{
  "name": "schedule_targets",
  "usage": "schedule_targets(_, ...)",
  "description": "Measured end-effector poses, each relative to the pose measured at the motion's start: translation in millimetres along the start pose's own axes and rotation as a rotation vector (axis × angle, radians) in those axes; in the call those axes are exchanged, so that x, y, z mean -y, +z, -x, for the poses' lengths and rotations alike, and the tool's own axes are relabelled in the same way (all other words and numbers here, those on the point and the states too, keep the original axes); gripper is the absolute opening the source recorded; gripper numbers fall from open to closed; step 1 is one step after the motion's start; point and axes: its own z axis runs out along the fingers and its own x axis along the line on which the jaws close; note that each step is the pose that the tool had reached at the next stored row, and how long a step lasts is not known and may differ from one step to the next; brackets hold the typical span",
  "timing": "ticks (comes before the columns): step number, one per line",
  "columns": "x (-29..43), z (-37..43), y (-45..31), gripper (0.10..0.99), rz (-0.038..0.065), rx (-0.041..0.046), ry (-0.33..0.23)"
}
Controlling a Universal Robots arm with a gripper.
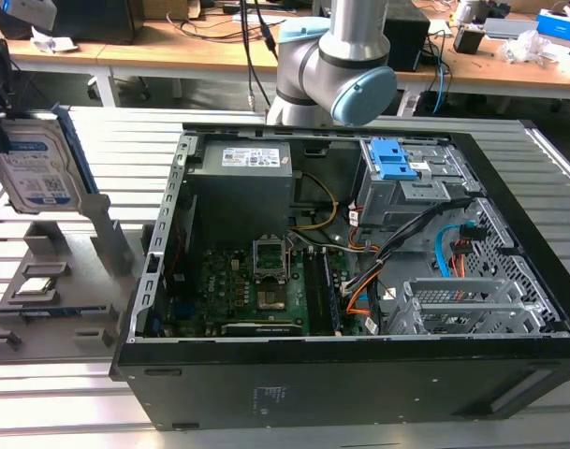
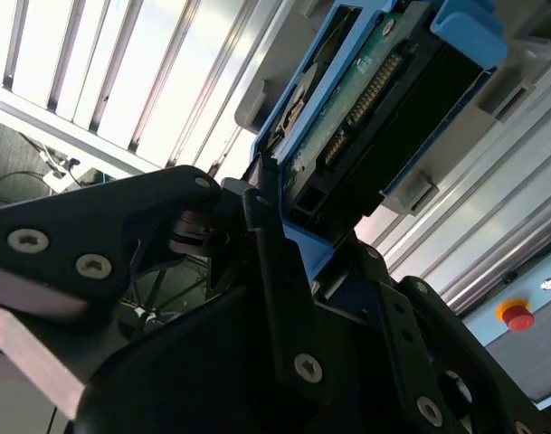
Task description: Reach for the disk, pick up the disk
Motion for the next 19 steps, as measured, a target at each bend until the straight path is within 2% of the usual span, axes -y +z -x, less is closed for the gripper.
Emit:
schedule_targets(9, -0.2, -0.1, -10.8, 0.369, 0.001, 0.0, 0.0)
schedule_targets(19, -0.6, -0.2, -27.0, 0.369, 0.002, 0.0001, 0.0)
